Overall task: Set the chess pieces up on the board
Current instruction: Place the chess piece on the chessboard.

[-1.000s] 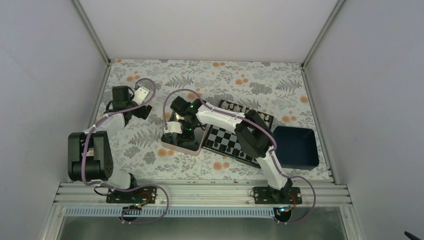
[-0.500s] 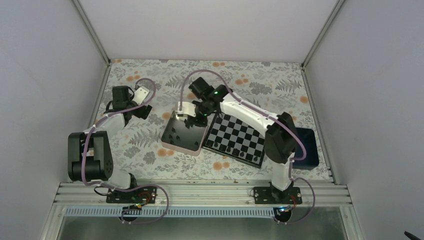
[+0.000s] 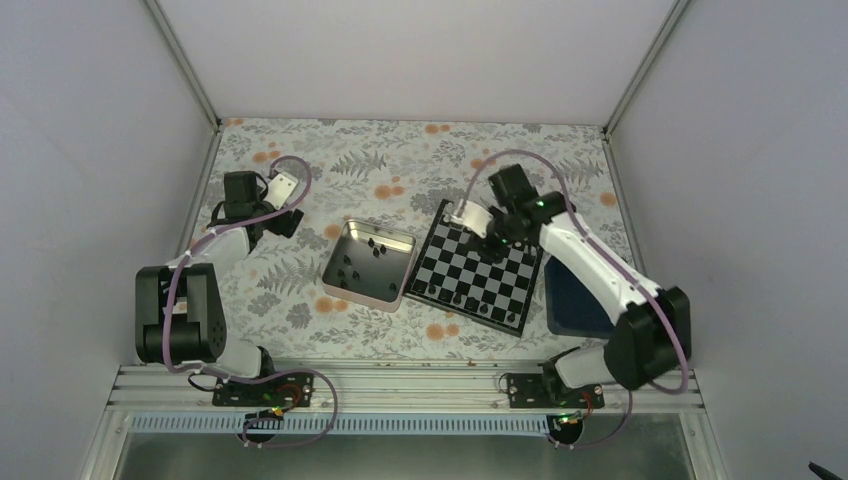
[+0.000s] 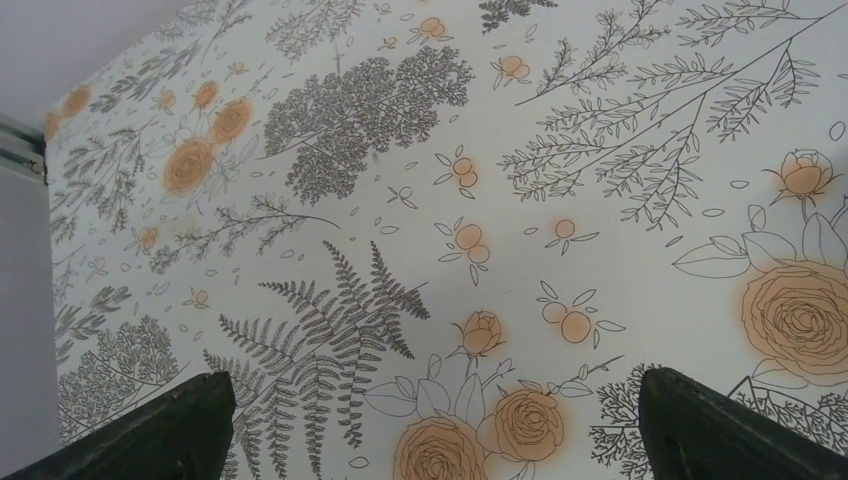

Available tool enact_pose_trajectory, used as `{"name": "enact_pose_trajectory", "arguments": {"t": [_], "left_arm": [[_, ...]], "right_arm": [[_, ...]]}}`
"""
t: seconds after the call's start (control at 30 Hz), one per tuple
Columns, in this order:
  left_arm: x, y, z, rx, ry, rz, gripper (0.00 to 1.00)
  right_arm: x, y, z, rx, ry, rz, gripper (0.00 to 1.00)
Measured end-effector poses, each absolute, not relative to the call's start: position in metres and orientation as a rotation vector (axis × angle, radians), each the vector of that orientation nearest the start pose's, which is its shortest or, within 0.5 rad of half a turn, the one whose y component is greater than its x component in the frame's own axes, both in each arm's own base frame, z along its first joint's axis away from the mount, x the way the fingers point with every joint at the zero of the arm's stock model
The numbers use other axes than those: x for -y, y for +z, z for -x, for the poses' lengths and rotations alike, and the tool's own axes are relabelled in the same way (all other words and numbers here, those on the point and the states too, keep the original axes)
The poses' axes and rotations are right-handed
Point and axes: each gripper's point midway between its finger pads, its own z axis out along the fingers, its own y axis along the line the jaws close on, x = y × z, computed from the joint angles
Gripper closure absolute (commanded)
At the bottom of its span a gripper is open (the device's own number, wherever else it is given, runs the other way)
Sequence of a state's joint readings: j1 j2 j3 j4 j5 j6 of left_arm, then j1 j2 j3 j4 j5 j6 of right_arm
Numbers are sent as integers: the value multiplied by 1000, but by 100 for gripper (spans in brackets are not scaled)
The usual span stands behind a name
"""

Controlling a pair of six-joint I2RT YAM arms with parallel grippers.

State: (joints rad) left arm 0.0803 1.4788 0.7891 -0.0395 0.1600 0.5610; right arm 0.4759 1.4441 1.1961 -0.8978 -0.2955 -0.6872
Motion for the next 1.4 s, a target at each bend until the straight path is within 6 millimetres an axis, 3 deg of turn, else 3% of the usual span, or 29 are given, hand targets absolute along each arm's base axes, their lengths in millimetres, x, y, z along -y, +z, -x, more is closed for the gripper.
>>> {"name": "enact_pose_trajectory", "arguments": {"t": [0.2,0.4,0.7,1.4], "left_arm": [[-7,109,-406,-2198,162,-619,0],[-8,112,-406,-2191,172,-615,0],[-9,117,-406,-2181,184,-610,0],[-12,114,-406,-2193,204,-602,0]], "right_arm": [[-147,123,-237,-2306,293,1488,94],[-117,101,-206,-2352,258,1484,94],[-106,72,-179,-2379,274,1573,93],[-107,58,-164,-2374,364,1725,91]]}}
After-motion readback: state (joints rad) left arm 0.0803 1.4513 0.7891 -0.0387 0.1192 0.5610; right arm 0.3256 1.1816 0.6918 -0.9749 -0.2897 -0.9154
